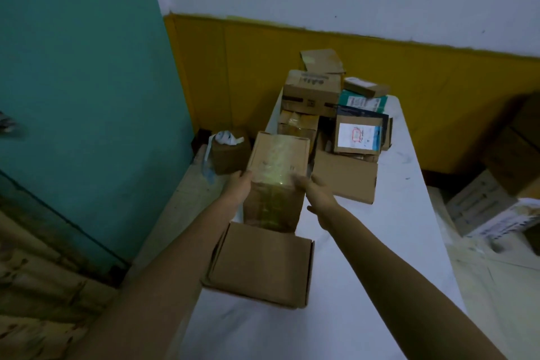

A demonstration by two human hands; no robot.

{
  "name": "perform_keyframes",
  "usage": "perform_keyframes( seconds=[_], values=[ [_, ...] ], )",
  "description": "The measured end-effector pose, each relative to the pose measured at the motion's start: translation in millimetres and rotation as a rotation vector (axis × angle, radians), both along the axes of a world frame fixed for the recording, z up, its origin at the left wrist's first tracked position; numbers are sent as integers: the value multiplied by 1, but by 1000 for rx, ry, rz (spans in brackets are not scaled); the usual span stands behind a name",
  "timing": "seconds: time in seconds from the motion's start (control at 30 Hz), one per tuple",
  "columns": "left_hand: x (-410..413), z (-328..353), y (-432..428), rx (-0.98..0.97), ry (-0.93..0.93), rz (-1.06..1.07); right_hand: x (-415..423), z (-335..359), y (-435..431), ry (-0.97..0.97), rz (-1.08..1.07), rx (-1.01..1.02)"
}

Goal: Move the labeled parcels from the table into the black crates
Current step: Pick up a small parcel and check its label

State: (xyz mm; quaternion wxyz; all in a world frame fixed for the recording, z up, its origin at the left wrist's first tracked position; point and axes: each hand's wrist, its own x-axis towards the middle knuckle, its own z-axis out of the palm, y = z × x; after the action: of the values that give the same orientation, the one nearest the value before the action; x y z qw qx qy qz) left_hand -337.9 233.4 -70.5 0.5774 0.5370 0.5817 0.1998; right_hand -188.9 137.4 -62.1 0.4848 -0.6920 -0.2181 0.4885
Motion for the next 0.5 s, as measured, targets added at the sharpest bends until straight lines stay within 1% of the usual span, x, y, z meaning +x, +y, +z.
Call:
perform_keyframes(
  seconds=[0.07, 0.13, 0.2, 0.27, 0.33, 0.37, 0.43, 0.5],
  values=[
    [2, 2, 3, -54, -88, -27, -6, -1, 7, 25, 24, 36],
    [-2, 7, 4, -37, -190, -63, -5, 2, 8, 71, -30, 86],
    [-12, 9, 0, -34, -306, -93, 2, 7, 5, 125, -56, 177],
    [-21, 14, -5, -111, -431, -74, 9, 10, -3, 125, -51, 294],
    [-24, 23, -7, -226, -523, -27, 11, 13, -12, 55, -18, 372],
    [-25, 28, -7, -274, -540, -5, 11, 14, -17, 7, 7, 393],
    [-26, 36, -5, -343, -527, 9, 9, 15, -29, -100, 53, 429],
    [-28, 41, -6, -391, -482, -22, 9, 17, -42, -192, 85, 455]
  ],
)
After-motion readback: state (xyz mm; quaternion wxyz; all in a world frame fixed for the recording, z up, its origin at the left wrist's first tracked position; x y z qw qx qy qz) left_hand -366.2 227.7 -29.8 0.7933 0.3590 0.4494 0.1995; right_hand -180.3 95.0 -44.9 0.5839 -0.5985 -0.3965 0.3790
